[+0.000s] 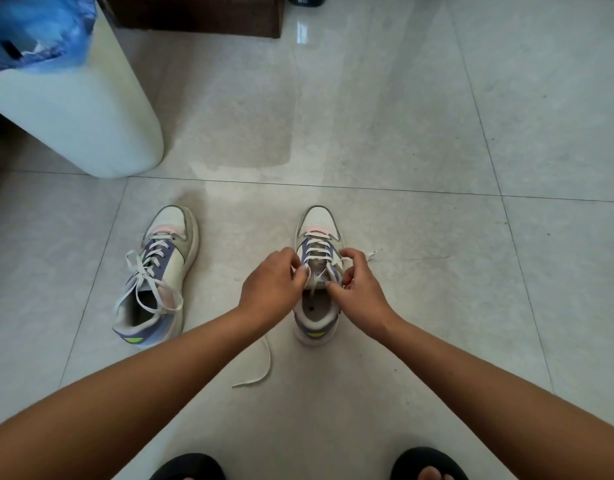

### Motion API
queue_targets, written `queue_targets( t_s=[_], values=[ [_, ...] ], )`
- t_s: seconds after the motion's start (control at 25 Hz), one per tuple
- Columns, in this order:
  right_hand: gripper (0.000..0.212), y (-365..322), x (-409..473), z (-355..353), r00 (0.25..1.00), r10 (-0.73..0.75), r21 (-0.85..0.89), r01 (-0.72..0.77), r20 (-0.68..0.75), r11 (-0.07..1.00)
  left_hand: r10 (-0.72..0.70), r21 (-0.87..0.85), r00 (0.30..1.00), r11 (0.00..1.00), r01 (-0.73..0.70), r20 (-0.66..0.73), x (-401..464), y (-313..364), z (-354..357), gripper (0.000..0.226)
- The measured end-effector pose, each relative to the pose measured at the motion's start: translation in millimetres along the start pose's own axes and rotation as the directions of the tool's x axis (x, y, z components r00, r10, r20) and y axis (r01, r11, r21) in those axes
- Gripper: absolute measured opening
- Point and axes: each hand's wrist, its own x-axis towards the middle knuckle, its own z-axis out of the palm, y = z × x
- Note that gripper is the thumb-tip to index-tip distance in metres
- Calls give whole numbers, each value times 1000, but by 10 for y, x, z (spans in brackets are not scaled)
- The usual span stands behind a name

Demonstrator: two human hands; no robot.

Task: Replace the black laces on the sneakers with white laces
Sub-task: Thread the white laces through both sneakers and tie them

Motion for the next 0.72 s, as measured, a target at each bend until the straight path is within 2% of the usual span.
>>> queue_targets(
  t_s=[0.12,0.24,0.32,0.4,0.48,0.52,0.64,0.72],
  values=[
    [17,-69,158,-108,989,105,56,-112,107,992,-49,-8,995,999,50,88,169,28,98,24],
    [7,-107,253,-190,987,74,-125,-57,140,990,-92,-26,993,995,95,80,263,51,119,22],
    [8,-99,263,-195,990,46,-197,-18,136,980,-61,17,998,998,61,15,251,73,123,23],
    [7,-89,255,-192,993,29,-203,-5,114,979,79,200,995,978,-66,-56,200,96,155,25],
    [14,-86,222,-194,998,11,-192,2,69,981,255,395,966,892,-218,-43,145,126,218,22],
    [21,-91,182,-182,998,7,-179,3,56,984,284,440,958,865,-241,-33,136,130,232,18],
    [41,-90,50,-80,995,-14,-204,33,95,978,299,487,954,831,-268,15,173,97,249,12],
    [44,-53,28,-2,997,-11,-215,27,76,976,291,405,956,869,-285,49,154,76,243,10]
  ],
)
